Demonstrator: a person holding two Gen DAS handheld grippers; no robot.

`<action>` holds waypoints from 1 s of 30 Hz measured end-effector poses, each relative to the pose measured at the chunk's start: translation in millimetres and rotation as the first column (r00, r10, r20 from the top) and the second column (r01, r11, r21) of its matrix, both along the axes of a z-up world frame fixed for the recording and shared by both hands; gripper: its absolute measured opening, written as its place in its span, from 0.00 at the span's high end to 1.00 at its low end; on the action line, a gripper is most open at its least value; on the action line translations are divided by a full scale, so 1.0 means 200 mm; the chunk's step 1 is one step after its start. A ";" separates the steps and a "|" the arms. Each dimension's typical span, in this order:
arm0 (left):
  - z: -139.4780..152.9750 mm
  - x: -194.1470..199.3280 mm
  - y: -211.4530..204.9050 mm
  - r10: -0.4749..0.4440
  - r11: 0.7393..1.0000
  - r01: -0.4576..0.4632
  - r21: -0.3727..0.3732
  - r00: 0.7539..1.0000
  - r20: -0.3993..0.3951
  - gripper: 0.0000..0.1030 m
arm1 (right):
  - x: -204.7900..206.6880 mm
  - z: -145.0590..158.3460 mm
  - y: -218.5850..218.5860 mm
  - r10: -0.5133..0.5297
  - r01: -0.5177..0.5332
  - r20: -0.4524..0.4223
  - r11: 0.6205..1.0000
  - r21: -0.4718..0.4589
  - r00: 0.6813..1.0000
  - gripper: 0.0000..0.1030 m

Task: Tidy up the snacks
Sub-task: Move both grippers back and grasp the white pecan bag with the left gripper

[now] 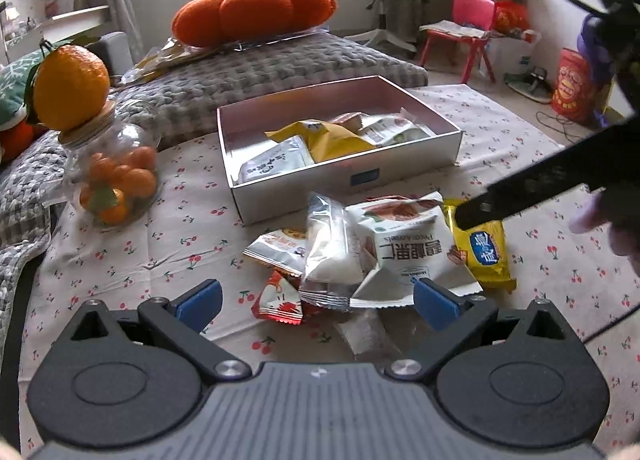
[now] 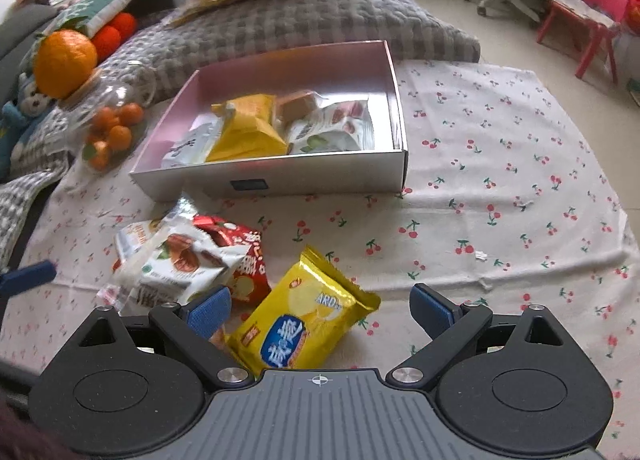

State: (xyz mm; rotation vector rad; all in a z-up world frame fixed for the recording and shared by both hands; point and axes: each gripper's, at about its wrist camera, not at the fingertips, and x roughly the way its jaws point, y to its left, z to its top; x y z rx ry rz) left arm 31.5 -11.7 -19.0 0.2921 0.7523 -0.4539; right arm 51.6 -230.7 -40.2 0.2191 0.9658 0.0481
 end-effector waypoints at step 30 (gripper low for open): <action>-0.04 0.07 -0.26 -0.015 0.999 0.011 -0.036 0.996 -0.088 0.35 | 0.01 -0.05 -0.24 -0.133 0.146 -0.153 0.987 0.071 0.979 0.06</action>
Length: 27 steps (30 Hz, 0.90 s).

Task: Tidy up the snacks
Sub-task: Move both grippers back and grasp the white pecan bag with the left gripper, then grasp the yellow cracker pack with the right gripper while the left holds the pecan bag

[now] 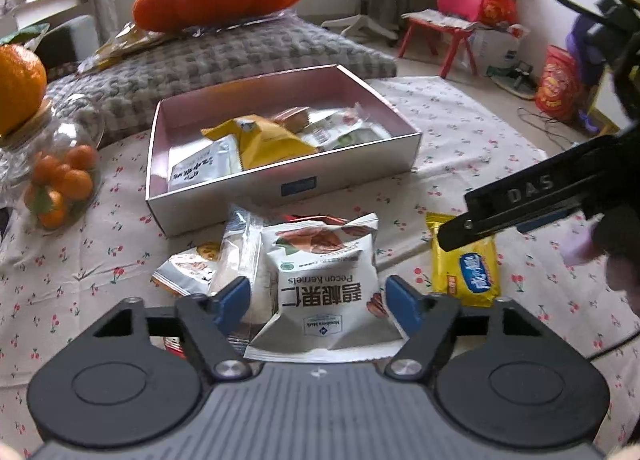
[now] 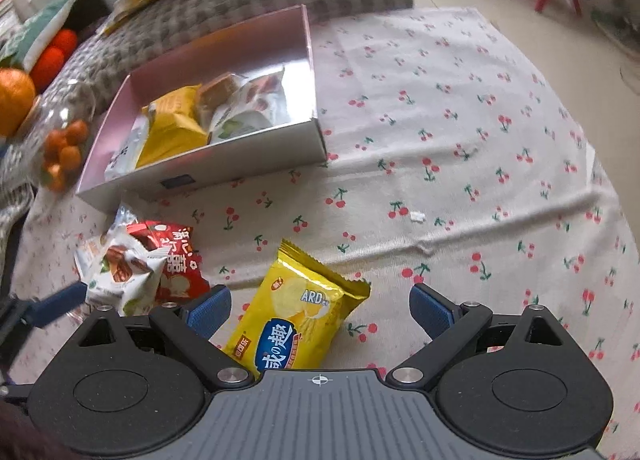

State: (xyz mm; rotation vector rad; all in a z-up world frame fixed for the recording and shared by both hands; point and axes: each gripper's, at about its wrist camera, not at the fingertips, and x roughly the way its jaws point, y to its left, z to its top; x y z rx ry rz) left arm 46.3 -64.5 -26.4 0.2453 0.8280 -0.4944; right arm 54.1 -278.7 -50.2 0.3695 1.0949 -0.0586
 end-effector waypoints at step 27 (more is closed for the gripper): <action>0.06 0.00 0.06 0.070 0.997 -0.071 -0.042 0.997 -0.026 0.55 | -0.02 -0.05 0.23 0.089 -0.086 0.014 0.987 -0.135 0.996 0.47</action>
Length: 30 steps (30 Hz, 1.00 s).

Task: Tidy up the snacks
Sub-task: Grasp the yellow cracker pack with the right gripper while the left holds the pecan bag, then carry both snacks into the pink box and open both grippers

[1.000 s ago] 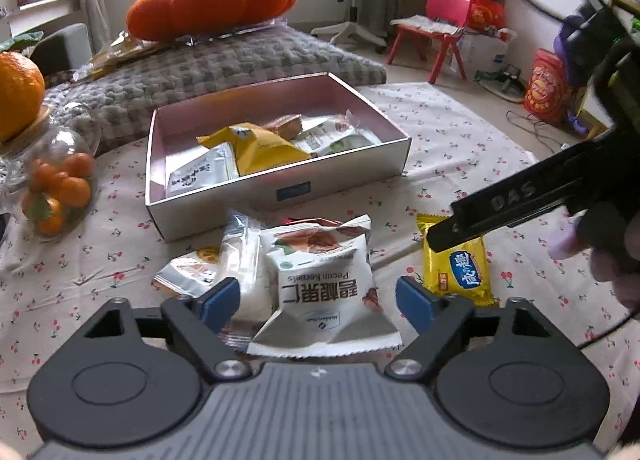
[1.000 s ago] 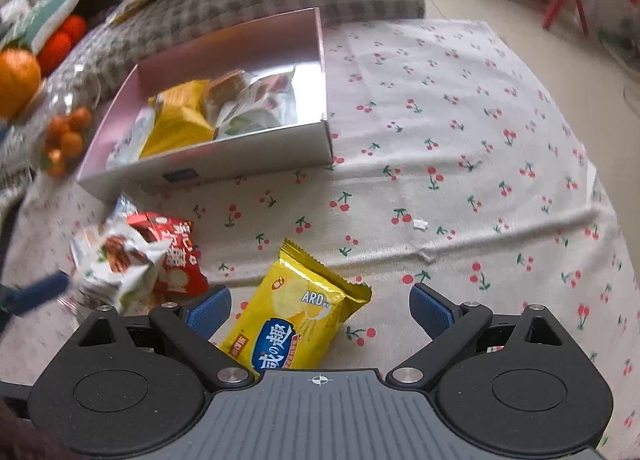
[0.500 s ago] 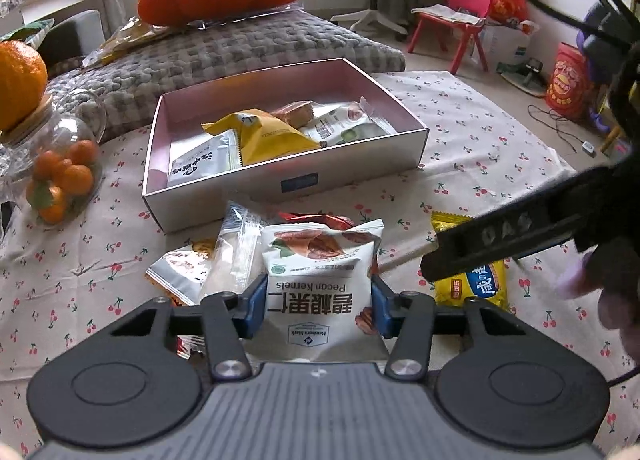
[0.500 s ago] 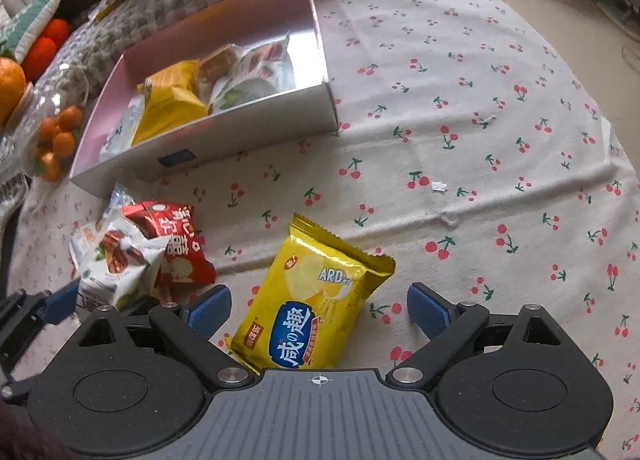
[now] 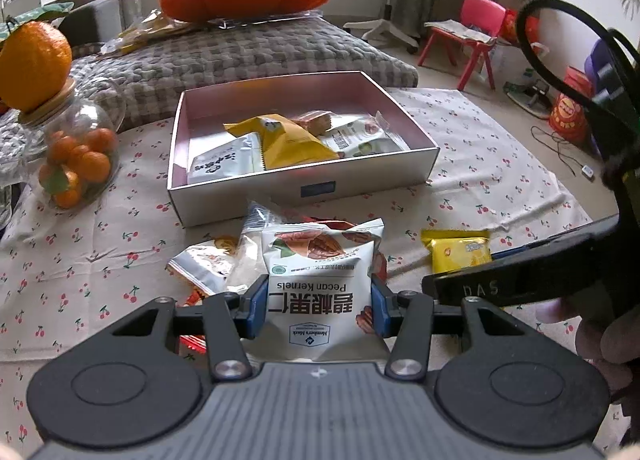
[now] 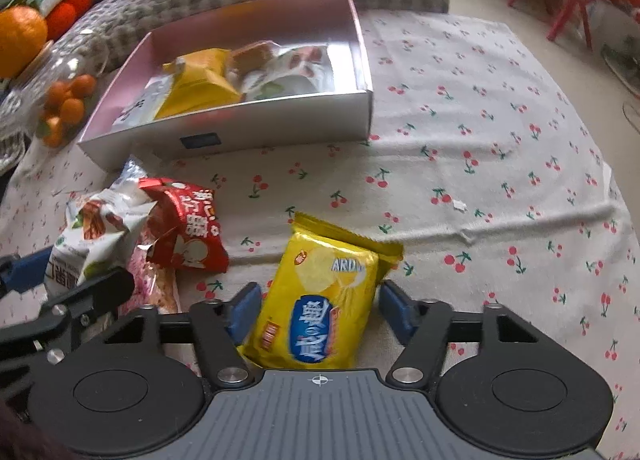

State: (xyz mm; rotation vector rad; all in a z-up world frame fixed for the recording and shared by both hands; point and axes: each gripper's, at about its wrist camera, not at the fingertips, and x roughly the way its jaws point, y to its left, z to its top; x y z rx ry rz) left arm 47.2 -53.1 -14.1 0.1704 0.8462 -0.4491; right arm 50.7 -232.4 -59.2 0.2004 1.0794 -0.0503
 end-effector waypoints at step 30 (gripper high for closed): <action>0.15 0.14 0.10 0.115 0.989 -0.113 -0.099 0.993 0.015 0.55 | 0.09 0.31 -0.22 -0.119 0.088 0.106 0.963 0.256 0.987 0.57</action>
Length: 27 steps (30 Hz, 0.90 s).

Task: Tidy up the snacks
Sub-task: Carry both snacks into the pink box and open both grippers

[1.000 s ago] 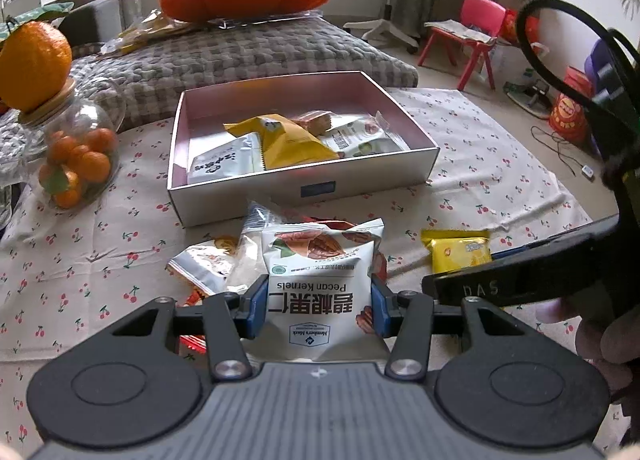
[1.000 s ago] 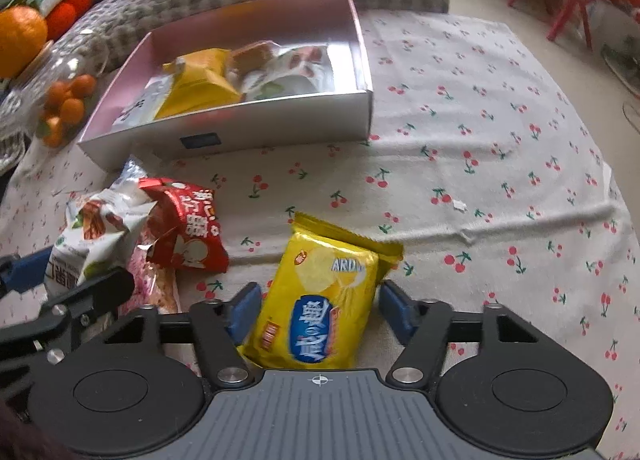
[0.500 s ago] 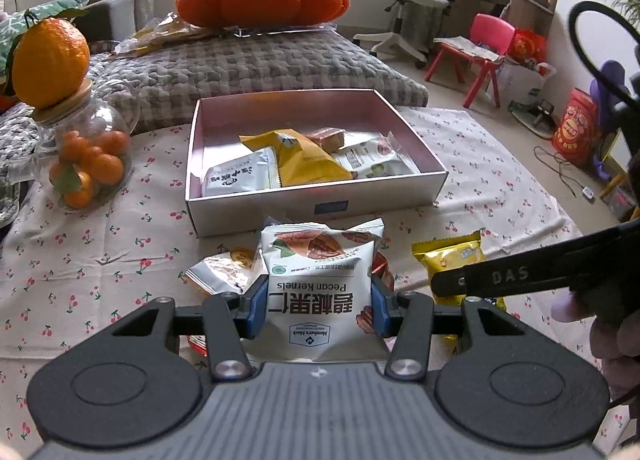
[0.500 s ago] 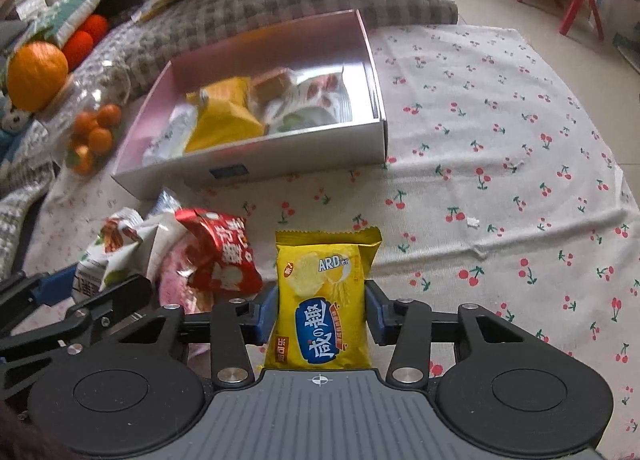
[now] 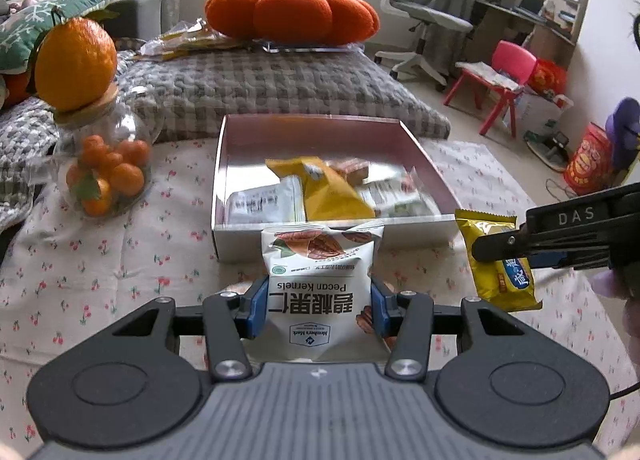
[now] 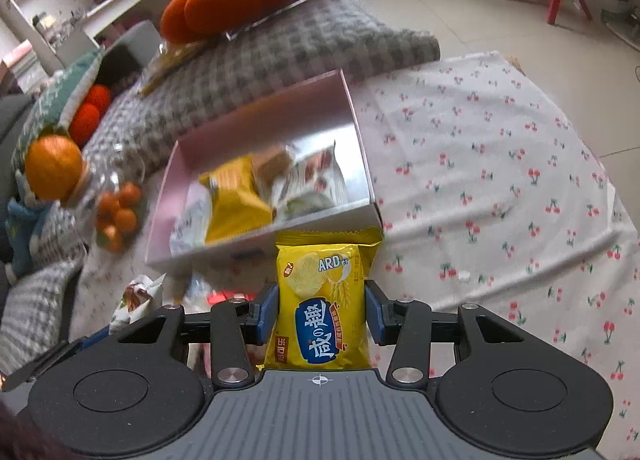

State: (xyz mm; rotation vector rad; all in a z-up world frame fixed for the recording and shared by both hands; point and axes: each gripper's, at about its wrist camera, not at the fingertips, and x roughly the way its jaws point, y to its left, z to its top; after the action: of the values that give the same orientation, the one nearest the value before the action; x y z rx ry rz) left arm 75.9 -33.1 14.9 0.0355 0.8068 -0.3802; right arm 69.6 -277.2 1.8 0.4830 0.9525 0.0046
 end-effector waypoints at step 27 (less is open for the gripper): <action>-0.17 0.71 -0.13 0.077 0.994 -0.081 0.078 0.996 0.050 0.55 | 0.79 -0.10 -0.05 0.042 -0.031 0.086 0.991 -0.131 0.995 0.57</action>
State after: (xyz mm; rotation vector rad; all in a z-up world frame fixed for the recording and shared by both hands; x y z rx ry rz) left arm 218.7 -59.3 -19.6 0.0864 0.7740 -0.2713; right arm 227.7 -287.7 -18.3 0.3426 0.8684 -0.0029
